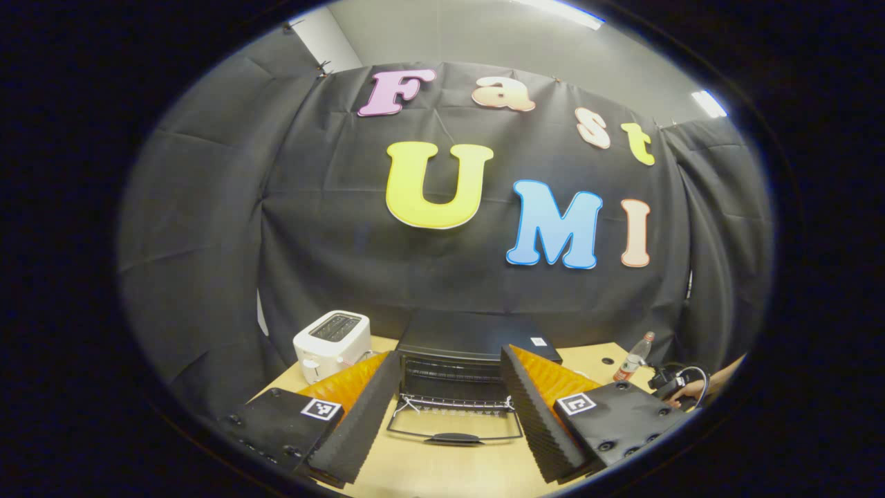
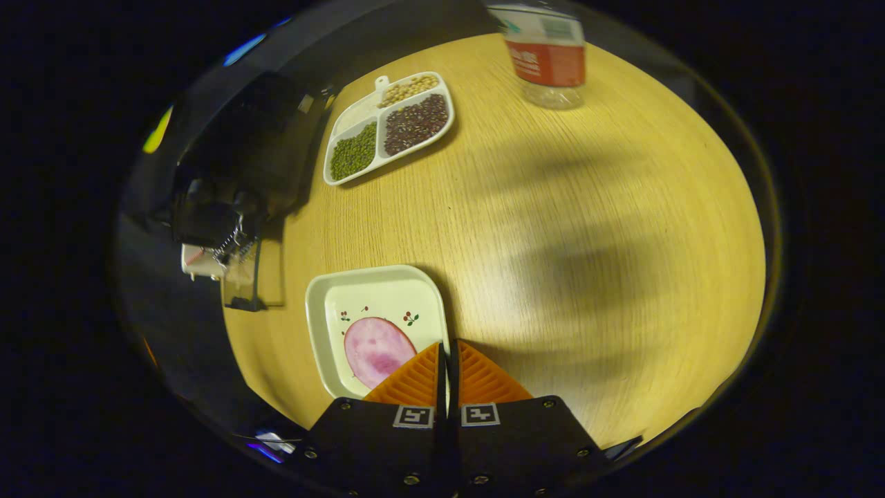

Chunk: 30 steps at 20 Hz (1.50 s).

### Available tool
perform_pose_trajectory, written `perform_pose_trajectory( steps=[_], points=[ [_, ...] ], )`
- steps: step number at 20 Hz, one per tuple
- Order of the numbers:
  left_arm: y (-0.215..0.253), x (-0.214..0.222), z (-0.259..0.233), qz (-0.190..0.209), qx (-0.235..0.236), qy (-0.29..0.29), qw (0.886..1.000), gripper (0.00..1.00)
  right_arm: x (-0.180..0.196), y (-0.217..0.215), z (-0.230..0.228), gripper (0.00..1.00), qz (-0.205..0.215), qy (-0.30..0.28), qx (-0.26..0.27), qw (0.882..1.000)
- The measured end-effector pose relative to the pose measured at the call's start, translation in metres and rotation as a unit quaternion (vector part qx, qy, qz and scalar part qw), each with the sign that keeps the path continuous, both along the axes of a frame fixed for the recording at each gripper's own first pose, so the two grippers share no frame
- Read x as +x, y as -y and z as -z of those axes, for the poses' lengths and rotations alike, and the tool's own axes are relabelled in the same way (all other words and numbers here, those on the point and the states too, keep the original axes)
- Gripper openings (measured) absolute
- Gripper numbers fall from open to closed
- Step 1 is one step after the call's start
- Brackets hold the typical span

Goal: Open the electric oven with the left hand, put the food in, and close the electric oven.

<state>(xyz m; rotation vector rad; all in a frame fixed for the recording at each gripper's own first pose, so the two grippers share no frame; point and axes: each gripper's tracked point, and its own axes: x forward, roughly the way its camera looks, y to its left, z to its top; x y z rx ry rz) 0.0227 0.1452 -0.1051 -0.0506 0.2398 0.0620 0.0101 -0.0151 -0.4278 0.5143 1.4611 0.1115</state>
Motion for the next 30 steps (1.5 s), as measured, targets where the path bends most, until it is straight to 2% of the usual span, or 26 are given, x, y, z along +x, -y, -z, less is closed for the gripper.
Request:
perform_pose_trajectory(
  steps=[4,7,12,14,19,20,21,26,30],
  points=[
    [0.002,-0.003,-0.004,0.002,0.001,-0.002,1.0,1.0,-0.016,-0.012,-0.004,0.0,0.103,0.001,0.109,0.989],
    [0.009,-0.003,-0.012,0.009,0.003,0.003,1.0,0.98,-0.023,-0.008,-0.007,0.0,0.158,0.008,0.142,0.977],
    [0.024,0.0,-0.019,0.027,0.003,0.013,1.0,1.0,-0.029,-0.015,-0.011,0.0,0.183,0.027,0.143,0.972],
    [0.029,0.001,-0.025,0.033,-0.001,0.022,0.999,0.97,-0.029,-0.021,-0.023,0.0,0.188,0.047,0.146,0.97],
    [0.038,0.009,-0.032,0.057,-0.014,0.033,0.998,1.0,-0.043,-0.051,-0.062,0.0,0.193,0.076,0.159,0.965],
    [0.038,0.009,-0.033,0.06,-0.015,0.036,0.997,0.98,-0.047,-0.061,-0.068,0.0,0.195,0.077,0.163,0.964],
    [0.037,0.01,-0.034,0.062,-0.015,0.038,0.997,1.0,-0.05,-0.071,-0.074,0.0,0.198,0.078,0.165,0.963],
    [0.021,0.016,-0.03,0.073,-0.011,0.042,0.996,1.0,-0.059,-0.13,-0.099,0.0,0.215,0.083,0.174,0.958],
    [-0.006,0.015,-0.033,0.062,-0.006,0.047,0.997,0.97,-0.029,-0.174,-0.107,0.0,0.231,0.103,0.172,0.952]
  ],
)
